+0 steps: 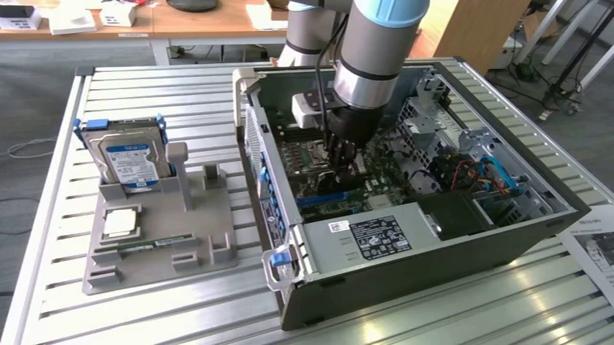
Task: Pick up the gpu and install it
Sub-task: 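Insert the gpu into the slot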
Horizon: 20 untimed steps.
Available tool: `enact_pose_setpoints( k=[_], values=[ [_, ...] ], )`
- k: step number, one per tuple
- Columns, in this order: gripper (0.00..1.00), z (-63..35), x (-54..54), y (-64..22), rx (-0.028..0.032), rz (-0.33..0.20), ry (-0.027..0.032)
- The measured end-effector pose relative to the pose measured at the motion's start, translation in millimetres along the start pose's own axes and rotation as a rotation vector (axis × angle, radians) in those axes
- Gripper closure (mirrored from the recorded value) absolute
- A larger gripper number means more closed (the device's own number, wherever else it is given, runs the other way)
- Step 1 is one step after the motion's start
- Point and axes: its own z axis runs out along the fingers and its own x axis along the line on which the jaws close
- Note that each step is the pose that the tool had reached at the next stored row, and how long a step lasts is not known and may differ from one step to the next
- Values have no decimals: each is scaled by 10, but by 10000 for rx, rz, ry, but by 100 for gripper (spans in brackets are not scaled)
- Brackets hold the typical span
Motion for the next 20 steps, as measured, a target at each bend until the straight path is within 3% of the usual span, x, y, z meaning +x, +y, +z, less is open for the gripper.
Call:
enact_pose_setpoints(
  k=[20],
  values=[
    [73,17,-10,7,1,0,-23]
  ],
)
